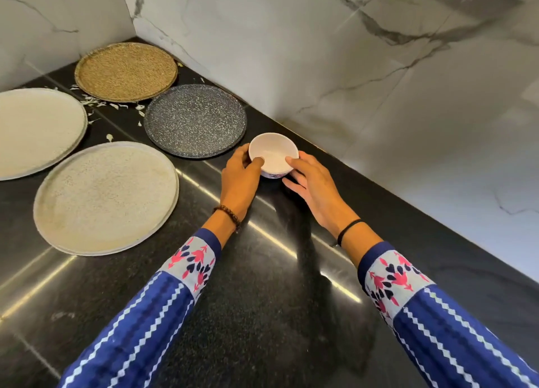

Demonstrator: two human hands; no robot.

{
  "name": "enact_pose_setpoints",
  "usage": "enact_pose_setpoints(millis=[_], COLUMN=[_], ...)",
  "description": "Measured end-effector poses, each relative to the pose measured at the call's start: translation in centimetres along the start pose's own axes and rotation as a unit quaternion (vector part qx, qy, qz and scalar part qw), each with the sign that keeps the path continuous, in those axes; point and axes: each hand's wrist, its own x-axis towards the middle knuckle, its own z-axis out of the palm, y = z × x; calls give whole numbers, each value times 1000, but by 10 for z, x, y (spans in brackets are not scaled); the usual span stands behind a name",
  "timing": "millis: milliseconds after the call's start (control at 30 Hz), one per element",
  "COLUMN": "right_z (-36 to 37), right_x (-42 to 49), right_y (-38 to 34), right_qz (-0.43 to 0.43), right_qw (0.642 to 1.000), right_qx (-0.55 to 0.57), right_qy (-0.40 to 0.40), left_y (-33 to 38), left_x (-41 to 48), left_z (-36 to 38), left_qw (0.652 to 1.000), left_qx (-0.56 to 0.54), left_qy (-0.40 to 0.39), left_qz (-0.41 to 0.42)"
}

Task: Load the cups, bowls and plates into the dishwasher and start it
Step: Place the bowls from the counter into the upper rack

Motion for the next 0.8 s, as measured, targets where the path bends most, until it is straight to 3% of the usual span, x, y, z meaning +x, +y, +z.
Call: enact_pose_setpoints(millis=[233, 800], right_z=[-28, -119], right_x=[-107, -355], right_y=[23, 118], right_qz=[13, -7], right_qw=[991, 940], right_qx=[70, 184], right_qy=[111, 287], left_y=[-14, -32], left_x=[-89, -316], left_z=[-11, 15], left_qw=[998, 972], left_qx=[-5, 6], left_qy=[-66, -228], left_qz=[3, -56])
